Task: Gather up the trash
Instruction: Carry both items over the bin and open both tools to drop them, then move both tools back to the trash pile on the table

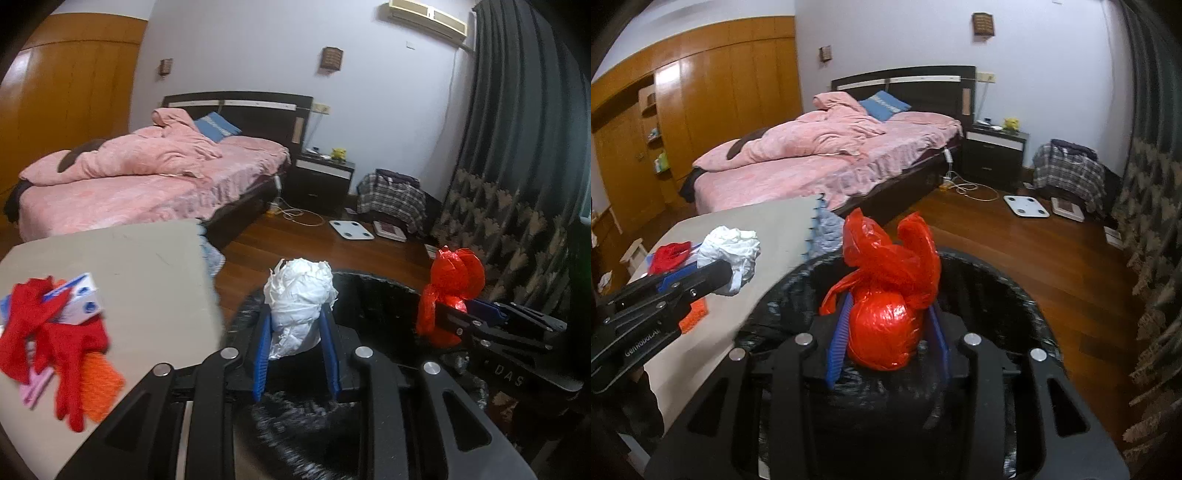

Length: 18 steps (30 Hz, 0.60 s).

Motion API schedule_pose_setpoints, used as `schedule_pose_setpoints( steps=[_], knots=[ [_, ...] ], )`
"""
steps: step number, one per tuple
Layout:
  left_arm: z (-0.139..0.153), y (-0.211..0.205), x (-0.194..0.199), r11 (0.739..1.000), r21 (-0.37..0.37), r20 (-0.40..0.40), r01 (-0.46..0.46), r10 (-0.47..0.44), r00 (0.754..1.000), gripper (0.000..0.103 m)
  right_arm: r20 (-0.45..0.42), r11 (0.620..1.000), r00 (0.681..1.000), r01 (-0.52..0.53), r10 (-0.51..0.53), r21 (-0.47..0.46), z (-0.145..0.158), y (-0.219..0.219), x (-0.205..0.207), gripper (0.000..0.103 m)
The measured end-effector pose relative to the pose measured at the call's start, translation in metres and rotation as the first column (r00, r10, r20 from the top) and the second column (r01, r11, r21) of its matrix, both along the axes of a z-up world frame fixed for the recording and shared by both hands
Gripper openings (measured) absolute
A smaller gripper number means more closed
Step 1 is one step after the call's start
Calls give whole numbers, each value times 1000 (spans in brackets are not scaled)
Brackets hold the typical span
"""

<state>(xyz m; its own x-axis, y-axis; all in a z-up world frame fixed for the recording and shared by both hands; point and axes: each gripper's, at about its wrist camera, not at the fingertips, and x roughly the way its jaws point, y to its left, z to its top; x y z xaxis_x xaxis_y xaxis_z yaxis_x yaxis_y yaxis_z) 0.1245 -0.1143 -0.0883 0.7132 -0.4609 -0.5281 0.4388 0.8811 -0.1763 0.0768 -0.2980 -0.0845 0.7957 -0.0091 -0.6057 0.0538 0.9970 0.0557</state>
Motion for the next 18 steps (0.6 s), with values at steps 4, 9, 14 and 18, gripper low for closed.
schedule_pose_setpoints(
  steps=[4, 9, 14, 18],
  knots=[
    [-4, -18, 2, 999, -5, -9, 41, -41, 999, 30, -3, 999, 999, 40, -40, 3, -6, -17, -2, 41],
    [-7, -25, 5, 997, -4, -15, 71, -71, 997, 54, -1, 995, 995, 95, -95, -6, -10, -29, -8, 65],
    [-5, -8, 5, 1000, 12, 4, 25, -25, 1000, 70, 39, 990, 989, 140, -140, -16, -5, -32, -16, 95],
    [1, 17, 2, 998, 29, 38, -48, 47, 998, 82, 65, 993, 991, 120, -120, 0, 3, -20, -10, 98]
  ],
)
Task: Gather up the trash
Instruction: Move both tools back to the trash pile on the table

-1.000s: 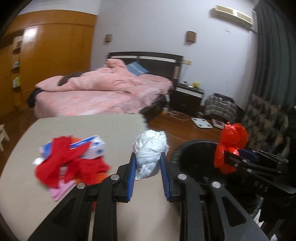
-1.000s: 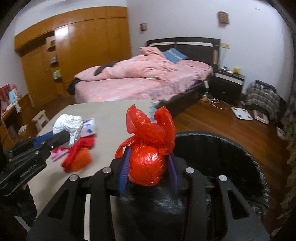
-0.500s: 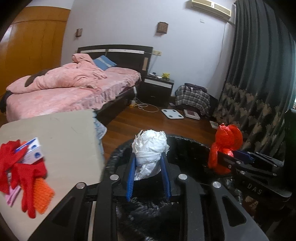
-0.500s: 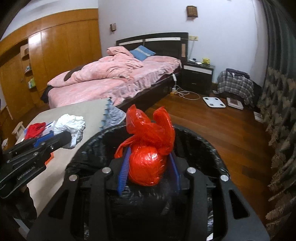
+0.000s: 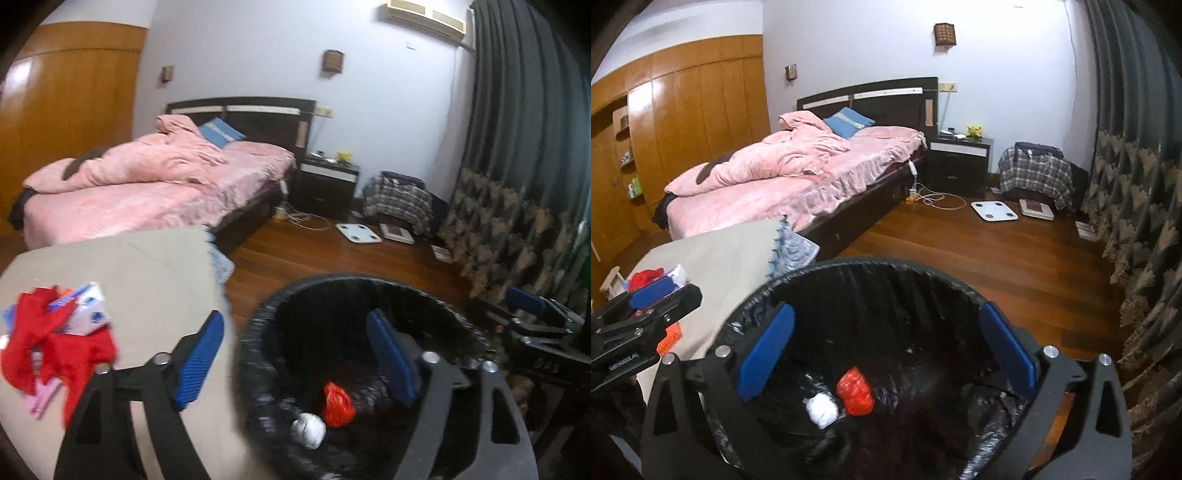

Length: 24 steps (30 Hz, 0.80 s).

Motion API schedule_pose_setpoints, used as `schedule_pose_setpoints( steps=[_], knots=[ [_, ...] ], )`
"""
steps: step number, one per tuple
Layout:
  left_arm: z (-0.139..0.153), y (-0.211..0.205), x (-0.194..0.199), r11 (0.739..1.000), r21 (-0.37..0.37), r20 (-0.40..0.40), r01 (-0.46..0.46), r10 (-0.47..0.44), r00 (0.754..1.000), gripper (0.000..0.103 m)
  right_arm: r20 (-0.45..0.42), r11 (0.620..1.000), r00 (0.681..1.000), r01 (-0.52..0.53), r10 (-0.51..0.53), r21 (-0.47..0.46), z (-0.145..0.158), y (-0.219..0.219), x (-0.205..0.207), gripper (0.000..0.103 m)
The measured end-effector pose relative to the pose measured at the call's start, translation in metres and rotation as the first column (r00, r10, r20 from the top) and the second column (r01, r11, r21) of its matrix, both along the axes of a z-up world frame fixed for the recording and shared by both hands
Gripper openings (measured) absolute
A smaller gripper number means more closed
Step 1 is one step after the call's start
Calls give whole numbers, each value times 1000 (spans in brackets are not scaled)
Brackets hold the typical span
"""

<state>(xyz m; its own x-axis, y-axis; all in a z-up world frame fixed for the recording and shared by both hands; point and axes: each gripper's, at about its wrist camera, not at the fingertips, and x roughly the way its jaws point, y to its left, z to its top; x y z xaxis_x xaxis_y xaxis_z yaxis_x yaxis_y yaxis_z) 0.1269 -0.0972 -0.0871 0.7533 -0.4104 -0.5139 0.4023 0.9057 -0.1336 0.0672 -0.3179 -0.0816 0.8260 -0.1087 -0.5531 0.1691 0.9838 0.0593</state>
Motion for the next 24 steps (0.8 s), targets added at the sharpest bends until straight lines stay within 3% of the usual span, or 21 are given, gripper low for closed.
schedule_pose_setpoints(
  steps=[4, 9, 17, 24],
  knots=[
    [7, 37, -2, 995, 18, 31, -99, 98, 995, 91, 14, 999, 999, -51, 51, 6, 6, 20, 7, 98],
    [8, 84, -1, 976, 57, 62, -211, 207, 976, 92, 23, 990, 990, -141, 140, 29, 10, 62, 28, 98],
    [-4, 166, 10, 903, 128, 84, -411, 403, 911, 92, 26, 960, 961, -278, 277, 40, 8, 131, 62, 98],
    [-29, 209, 25, 861, 168, 54, -479, 477, 877, 82, 19, 935, 937, -349, 349, 57, 3, 183, 93, 98]
  ],
)
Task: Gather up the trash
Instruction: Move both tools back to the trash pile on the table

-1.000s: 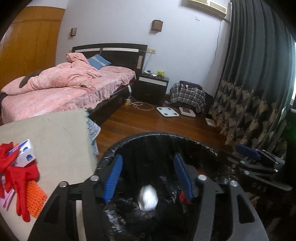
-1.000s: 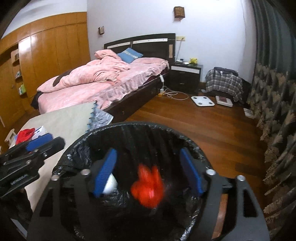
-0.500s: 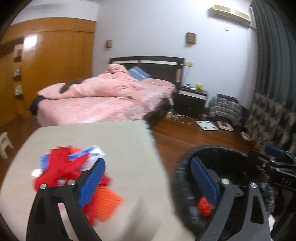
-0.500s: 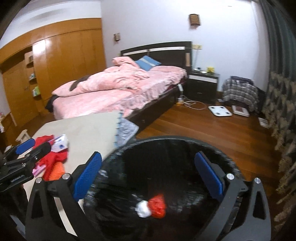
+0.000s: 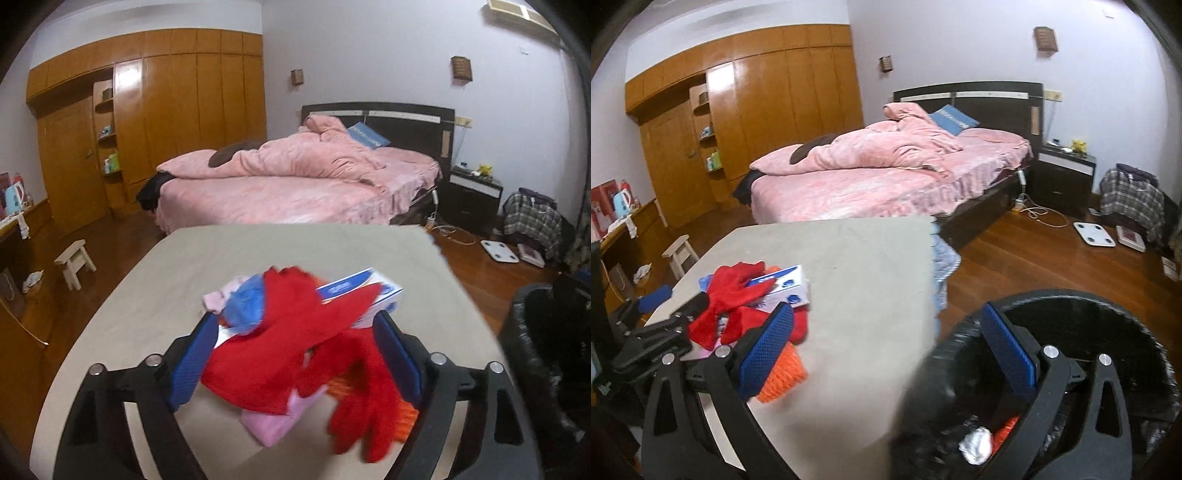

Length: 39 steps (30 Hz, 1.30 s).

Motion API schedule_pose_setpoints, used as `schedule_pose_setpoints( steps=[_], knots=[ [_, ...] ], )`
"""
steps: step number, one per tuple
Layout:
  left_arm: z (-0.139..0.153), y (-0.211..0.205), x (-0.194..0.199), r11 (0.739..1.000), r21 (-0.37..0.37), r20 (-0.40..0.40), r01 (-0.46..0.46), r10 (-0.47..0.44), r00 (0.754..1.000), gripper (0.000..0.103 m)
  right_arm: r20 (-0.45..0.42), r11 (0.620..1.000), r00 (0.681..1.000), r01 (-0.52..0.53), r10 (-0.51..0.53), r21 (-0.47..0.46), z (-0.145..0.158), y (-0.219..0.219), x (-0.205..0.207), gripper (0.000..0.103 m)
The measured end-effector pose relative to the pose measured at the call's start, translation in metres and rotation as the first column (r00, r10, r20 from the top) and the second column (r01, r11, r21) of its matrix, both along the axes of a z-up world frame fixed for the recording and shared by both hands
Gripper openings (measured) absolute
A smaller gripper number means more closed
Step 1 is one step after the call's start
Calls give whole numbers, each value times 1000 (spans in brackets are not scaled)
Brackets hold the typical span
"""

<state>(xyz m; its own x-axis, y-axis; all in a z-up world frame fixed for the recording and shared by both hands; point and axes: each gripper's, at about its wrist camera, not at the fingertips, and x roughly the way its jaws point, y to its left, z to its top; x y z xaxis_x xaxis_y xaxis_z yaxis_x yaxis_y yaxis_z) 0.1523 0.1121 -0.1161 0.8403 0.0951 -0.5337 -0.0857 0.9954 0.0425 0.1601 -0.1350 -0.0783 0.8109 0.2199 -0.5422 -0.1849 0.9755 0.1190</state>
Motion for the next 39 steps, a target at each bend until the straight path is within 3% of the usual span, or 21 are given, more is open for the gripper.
schedule_pose_setpoints(
  steps=[6, 9, 14, 25, 29, 33, 37, 39],
  knots=[
    [-18, 13, 15, 1000, 3, -46, -3, 3, 999, 75, -22, 999, 999, -35, 35, -15, -10, 23, 16, 98],
    [-25, 16, 24, 1000, -10, -71, 5, -6, 997, 63, -37, 999, 998, -43, 42, -21, -16, 30, 20, 98],
    [-32, 18, 27, 998, -47, -101, 31, -35, 994, 32, -56, 998, 997, -51, 50, -28, -24, 38, 27, 98],
    [-9, 21, 11, 993, -108, -33, 49, -53, 998, 12, -55, 997, 996, -66, 65, -32, -25, 50, 31, 98],
    [3, 22, 5, 990, -130, -8, 55, -56, 998, 8, -51, 997, 996, -70, 69, -31, -24, 51, 29, 98],
    [3, 16, 7, 994, -100, -14, 45, -47, 999, 9, -48, 997, 997, -69, 67, -28, -22, 51, 31, 98],
    [-9, 17, 18, 997, -78, -42, 17, -20, 999, 29, -45, 997, 997, -72, 70, -33, -22, 52, 29, 98],
    [-15, 18, 25, 998, -62, -56, 8, -11, 998, 30, -47, 997, 996, -71, 69, -32, -23, 52, 30, 98]
  ],
)
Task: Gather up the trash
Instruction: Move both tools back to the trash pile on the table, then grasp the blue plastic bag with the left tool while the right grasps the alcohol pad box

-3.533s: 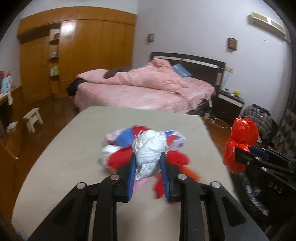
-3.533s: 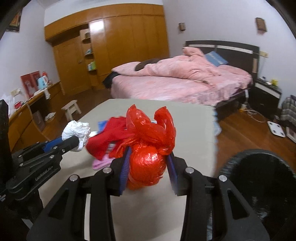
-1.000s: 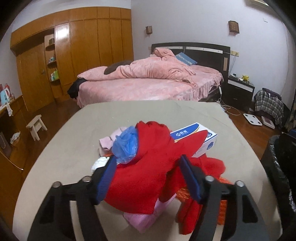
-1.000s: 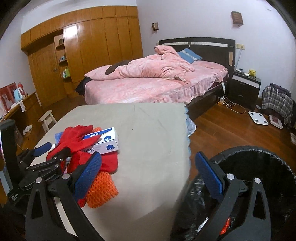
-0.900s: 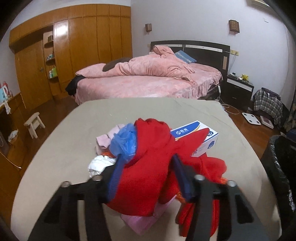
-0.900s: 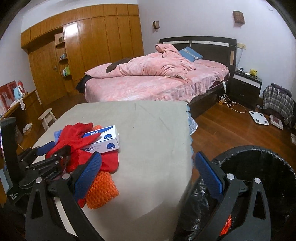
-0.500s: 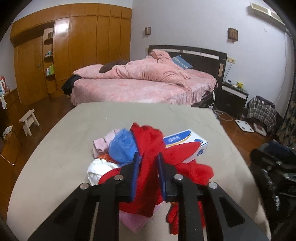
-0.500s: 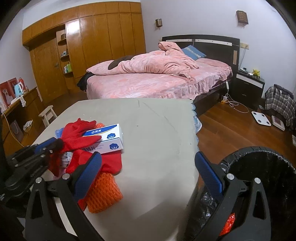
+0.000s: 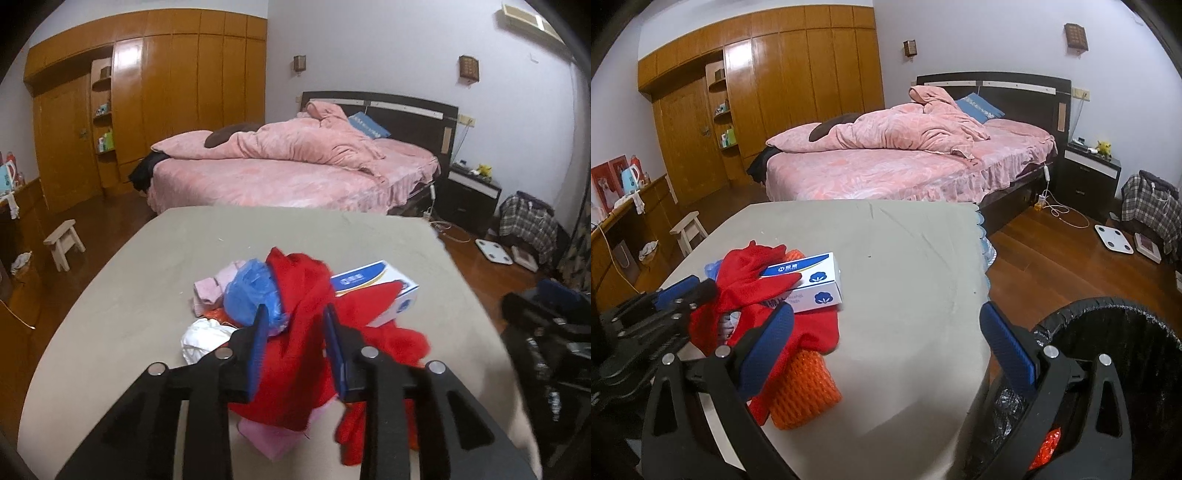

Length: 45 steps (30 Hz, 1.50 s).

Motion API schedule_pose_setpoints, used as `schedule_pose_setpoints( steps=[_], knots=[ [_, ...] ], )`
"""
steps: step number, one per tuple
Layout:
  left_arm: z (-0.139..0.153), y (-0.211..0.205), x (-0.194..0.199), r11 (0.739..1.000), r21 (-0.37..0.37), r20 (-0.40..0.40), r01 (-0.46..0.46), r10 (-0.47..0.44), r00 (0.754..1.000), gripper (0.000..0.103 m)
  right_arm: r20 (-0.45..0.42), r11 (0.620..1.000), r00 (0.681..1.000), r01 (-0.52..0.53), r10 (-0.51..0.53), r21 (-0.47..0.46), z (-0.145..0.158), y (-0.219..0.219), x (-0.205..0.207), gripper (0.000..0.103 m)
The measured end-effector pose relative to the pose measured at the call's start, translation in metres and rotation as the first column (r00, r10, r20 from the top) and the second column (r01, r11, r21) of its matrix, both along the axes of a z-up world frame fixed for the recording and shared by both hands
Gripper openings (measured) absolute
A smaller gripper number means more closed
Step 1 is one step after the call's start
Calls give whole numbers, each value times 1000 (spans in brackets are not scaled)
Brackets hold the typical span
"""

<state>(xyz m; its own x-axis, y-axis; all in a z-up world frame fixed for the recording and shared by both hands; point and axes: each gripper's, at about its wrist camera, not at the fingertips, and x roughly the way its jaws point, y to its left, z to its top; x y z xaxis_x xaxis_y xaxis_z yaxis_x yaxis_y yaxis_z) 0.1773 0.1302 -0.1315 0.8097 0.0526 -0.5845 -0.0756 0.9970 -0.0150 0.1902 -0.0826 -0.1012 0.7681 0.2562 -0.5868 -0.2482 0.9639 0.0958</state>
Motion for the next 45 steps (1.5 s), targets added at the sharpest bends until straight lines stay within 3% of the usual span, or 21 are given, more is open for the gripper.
schedule_pose_setpoints(
  steps=[2, 4, 6, 16, 32, 39, 45],
  knots=[
    [-5, 0, 4, 1000, 4, -15, 8, -8, 1000, 27, -3, 1000, 1000, 2, -2, 3, -1, 0, 1, 98],
    [-11, -2, 6, 1000, 6, -23, 22, -22, 999, 10, -6, 1000, 1000, 4, -4, 2, -2, 0, 2, 98],
    [-11, -6, 3, 999, 14, -13, 29, -29, 999, 4, -9, 1000, 1000, 4, -4, 3, -3, 0, 3, 98],
    [23, 9, -16, 998, -65, 102, 6, 1, 995, 3, -8, 1000, 1000, 5, -4, 18, -2, 3, 7, 98],
    [11, 52, 4, 994, -64, 74, -89, 94, 993, 3, -62, 991, 989, -130, 131, 24, -23, 82, 44, 98],
    [7, 60, 5, 992, -87, 67, -86, 92, 994, 3, -82, 984, 984, -165, 160, -68, -39, 111, 49, 98],
    [5, 54, 7, 993, -101, 66, -61, 68, 996, 3, -105, 984, 986, -139, 127, -111, -47, 97, 49, 98]
  ],
)
